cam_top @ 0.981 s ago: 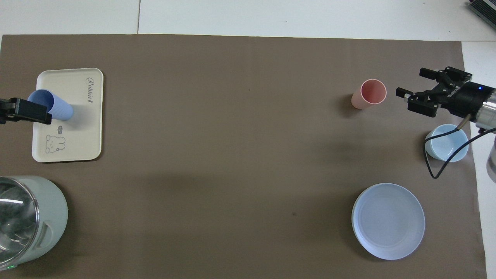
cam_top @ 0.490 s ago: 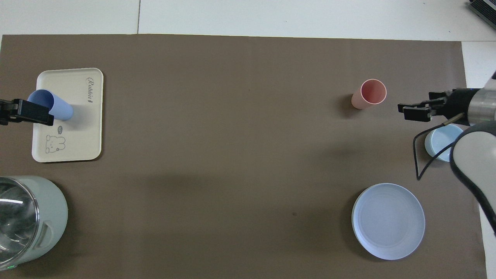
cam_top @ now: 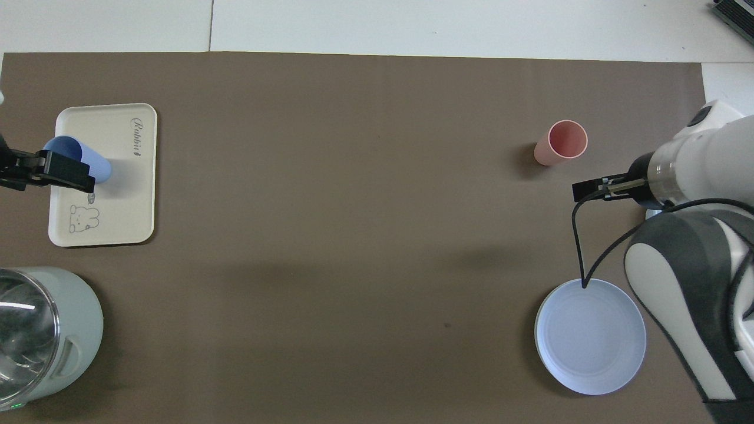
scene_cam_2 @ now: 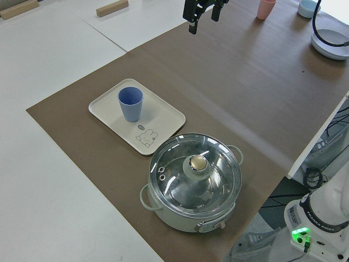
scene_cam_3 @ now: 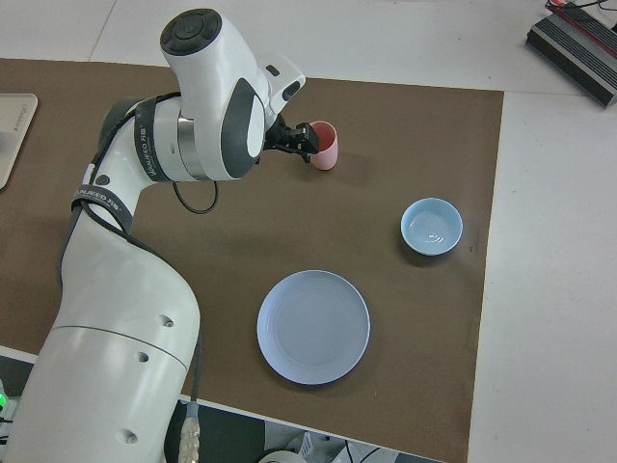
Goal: Place cup on tray
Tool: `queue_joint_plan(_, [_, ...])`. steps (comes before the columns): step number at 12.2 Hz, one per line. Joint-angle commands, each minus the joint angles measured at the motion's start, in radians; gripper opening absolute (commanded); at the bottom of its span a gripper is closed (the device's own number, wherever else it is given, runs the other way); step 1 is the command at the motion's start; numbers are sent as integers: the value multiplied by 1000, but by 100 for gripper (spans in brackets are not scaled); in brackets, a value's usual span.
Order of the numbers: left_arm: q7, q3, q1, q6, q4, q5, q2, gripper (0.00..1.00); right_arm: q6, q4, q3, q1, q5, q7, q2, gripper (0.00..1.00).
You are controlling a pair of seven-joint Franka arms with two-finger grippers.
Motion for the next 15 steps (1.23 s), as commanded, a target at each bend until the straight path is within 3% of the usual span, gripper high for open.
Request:
queue_joint_plan(1, [-5,6,-18,-20,14,20,-1,100,-208,187,-2,-20,-6,18,11,100])
queue_joint_plan(4, [-5,7,-13,-23,12,19,-13,100,-366,294,-13,-27,2,21,16,100])
queue_joint_plan(6, [-13,7,-11,-20,-2,19,-19,100,-387,273,-13,-47,2,18,5,100])
queue_joint_plan(10, [-25,7,-25,-21,14,20,-12,100,-371,275,-14,-133,131,-2,8,100])
queue_joint_plan(15, [-39,7,-25,-38,20,20,-10,100,-396,289,3,-116,25,-29,7,100])
